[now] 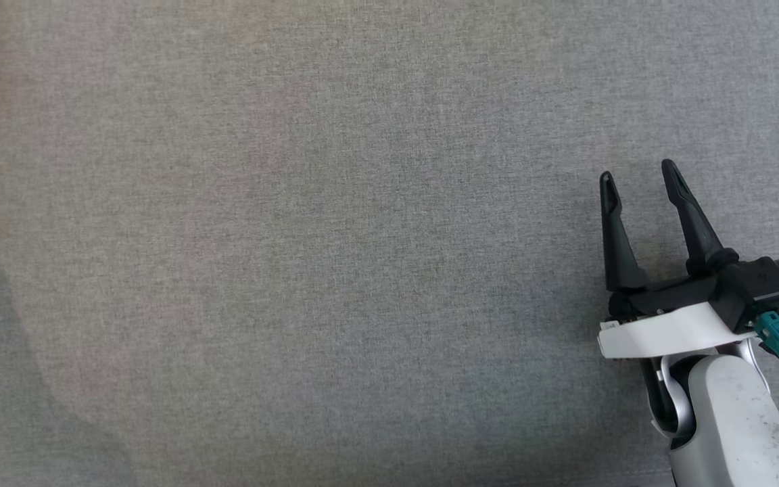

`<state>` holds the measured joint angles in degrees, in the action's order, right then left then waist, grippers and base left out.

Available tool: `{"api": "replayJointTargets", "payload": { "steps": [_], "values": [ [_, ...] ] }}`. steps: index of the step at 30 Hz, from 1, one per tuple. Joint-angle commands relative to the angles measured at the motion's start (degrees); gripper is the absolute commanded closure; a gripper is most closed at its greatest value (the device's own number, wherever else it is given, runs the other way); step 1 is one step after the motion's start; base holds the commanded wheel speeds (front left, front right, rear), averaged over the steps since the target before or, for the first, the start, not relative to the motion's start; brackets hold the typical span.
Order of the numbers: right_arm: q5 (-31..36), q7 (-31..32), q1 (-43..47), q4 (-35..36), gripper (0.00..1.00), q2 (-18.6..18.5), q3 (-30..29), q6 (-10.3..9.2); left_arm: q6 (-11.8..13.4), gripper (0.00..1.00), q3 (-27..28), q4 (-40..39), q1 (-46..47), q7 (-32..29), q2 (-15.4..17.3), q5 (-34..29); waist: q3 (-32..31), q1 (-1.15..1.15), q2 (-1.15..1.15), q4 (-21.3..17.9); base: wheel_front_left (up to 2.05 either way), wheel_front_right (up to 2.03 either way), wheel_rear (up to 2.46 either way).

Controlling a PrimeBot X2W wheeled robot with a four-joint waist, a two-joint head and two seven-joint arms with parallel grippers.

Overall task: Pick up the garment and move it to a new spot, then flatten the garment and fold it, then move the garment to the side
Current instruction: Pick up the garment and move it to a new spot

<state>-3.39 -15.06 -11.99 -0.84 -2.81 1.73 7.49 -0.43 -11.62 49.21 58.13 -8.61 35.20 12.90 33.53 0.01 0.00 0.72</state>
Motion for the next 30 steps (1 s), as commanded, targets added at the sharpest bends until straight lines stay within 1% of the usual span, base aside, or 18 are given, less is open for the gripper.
{"api": "replayJointTargets", "payload": {
  "steps": [1,6,9,11,18,25,30],
  "values": [
    [-0.3,-0.2,-0.3,-0.2,0.0,-0.1,0.0,0.01,0.5,1.0,0.0,0.1,0.5,0.9,0.0,0.0,-0.9,-0.01,0.0,0.3,0.0,0.0,0.0],
    [-0.4,-0.2,0.1,-0.7,0.0,-0.1,-0.3,0.01,0.0,1.0,-0.6,0.1,1.2,4.0,0.3,-0.2,-4.0,-0.01,0.0,0.5,0.0,0.0,0.0],
    [-0.7,-0.2,0.6,-1.1,0.0,-0.1,-0.2,0.01,-0.8,1.0,-1.3,-0.1,1.8,5.1,0.1,-0.5,-6.3,-0.01,0.0,0.7,0.0,0.0,0.0],
    [-1.3,-0.2,1.2,-1.6,0.0,-0.1,0.0,0.01,-1.6,1.0,-2.4,-0.6,2.3,6.3,-0.2,-1.0,-9.1,-0.01,0.0,0.8,0.0,0.0,0.0],
    [-2.2,-0.2,2.9,-2.6,0.0,-0.1,-0.2,0.01,-3.7,1.0,-5.3,-3.0,3.6,8.6,-1.3,-1.9,-15.5,-0.01,0.0,0.7,0.0,0.0,0.0],
    [-3.7,-0.2,5.1,-3.2,0.0,-0.1,-1.0,0.01,-5.6,1.0,-9.1,-8.3,5.7,10.3,-3.0,-2.8,-21.4,-0.01,0.0,-1.1,0.0,0.0,0.0],
    [-4.4,-0.2,6.7,-3.2,0.0,-0.1,-2.7,0.01,-6.5,1.0,-12.6,-14.6,6.6,10.2,-5.9,-1.8,-24.0,-0.01,0.0,-3.5,0.0,0.0,0.0]
  ]
}}
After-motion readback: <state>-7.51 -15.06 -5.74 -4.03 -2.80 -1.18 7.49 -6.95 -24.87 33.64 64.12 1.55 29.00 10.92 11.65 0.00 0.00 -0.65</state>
